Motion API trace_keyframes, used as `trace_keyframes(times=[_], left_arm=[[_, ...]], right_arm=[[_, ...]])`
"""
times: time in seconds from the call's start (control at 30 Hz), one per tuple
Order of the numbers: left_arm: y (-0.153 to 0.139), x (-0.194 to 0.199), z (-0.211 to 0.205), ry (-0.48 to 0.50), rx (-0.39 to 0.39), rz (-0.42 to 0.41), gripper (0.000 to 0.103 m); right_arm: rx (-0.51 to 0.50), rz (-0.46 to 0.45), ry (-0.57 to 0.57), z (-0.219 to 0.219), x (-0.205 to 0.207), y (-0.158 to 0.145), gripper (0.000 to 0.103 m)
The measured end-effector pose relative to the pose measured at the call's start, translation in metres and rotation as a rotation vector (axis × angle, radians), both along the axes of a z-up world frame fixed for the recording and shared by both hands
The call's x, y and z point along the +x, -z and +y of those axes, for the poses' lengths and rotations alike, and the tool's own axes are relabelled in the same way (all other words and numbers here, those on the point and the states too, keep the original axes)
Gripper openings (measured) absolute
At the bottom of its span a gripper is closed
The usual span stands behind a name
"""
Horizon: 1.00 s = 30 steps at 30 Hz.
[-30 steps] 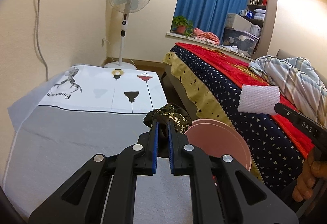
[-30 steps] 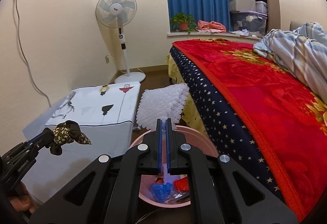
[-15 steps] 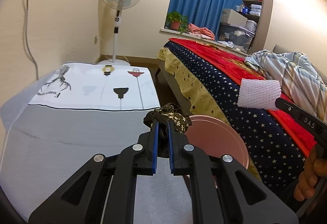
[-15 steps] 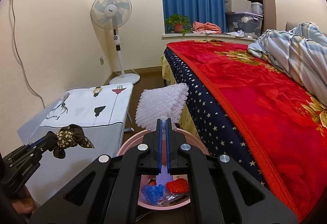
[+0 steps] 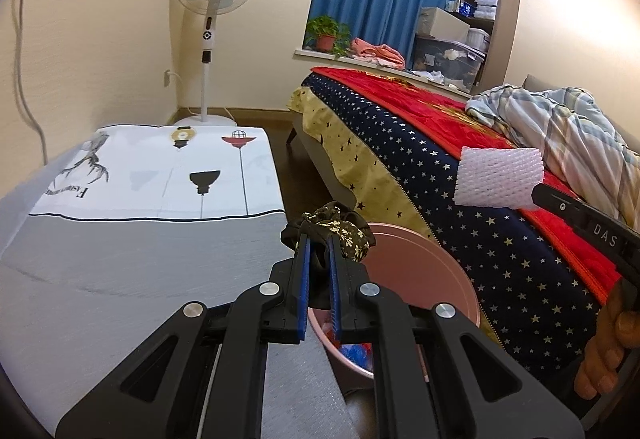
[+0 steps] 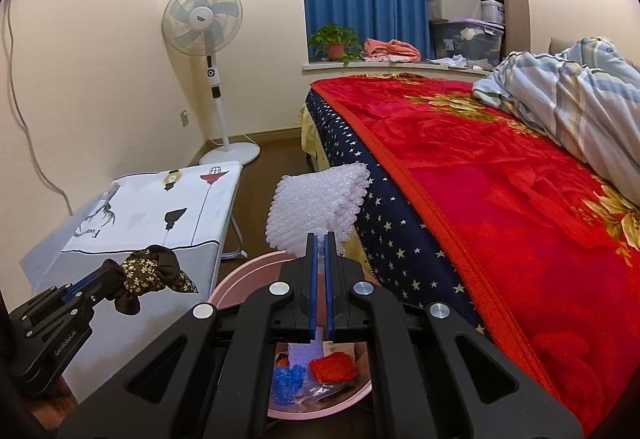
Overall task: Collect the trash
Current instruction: 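Lift and carry the cloth and foam net with both grippers over the pink bin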
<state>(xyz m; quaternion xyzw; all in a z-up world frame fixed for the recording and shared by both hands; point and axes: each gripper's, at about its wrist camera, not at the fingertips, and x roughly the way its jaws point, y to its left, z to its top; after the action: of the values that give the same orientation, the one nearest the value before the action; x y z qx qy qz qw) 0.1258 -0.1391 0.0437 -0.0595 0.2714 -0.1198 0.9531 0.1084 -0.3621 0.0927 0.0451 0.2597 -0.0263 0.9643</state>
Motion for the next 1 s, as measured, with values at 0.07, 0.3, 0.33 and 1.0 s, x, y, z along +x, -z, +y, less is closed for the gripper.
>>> trace_keyframes(times=[0.07,0.3,0.33,1.0], left_arm=[[0.002,0.002,-0.003,0.004,-0.003,0.003,0.008],[0.009,0.008,-0.012,0.017,0.0,0.015,0.008],[0.01,0.008,-0.012,0.018,0.0,0.015,0.008],[0.018,0.014,-0.03,0.044,-0.02,0.033,0.008]], right_arm=[[-0.003,0.0,0.004,0.0,0.001,0.0,0.003],[-0.008,0.01,0.026,-0.005,0.004,0.003,0.003],[-0.011,0.011,0.027,-0.004,0.005,0.003,0.003],[-0.049,0.026,0.036,0.001,0.007,0.005,0.003]])
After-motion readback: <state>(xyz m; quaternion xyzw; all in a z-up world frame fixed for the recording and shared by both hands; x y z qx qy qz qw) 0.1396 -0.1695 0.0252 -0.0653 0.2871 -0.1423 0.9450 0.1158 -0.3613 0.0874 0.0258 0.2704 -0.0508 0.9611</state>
